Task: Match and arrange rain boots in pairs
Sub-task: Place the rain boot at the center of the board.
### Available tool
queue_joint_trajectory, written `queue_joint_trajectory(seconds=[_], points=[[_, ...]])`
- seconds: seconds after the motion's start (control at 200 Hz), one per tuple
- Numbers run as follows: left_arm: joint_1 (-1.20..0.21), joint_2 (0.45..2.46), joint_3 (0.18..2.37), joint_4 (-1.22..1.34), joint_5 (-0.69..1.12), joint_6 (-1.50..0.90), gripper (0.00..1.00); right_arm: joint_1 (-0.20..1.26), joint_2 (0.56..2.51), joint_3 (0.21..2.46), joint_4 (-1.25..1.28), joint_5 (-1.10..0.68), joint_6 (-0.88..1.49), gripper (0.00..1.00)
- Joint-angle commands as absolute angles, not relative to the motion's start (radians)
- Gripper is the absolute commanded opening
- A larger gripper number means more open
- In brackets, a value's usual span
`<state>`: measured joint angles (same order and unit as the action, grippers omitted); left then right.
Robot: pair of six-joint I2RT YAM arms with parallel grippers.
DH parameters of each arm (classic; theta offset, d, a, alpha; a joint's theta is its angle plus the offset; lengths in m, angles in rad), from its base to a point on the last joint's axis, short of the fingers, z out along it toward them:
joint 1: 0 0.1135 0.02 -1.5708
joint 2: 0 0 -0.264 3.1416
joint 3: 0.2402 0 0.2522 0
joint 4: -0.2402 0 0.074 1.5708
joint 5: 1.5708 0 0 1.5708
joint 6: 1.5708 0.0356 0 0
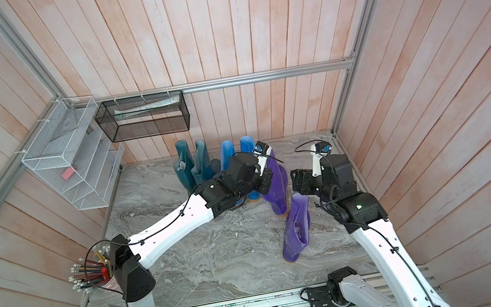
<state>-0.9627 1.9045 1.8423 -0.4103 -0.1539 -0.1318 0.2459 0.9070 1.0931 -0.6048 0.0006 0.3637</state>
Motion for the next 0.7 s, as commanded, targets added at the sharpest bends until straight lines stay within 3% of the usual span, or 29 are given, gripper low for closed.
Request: queue_joint_trajectory(seconds=[0.0,0.695], points=[[-0.963,1.908,1.908,-0.196,-0.160,-0.083,0.00,0.241,0.890,1.103,-0.635,0.019,0.364,0.76],[-0.817,2.000,1.916,-0.093,-0.088,0.038,0.00,0.241,0.869,1.118,-0.673,0.022,0.375,0.76]])
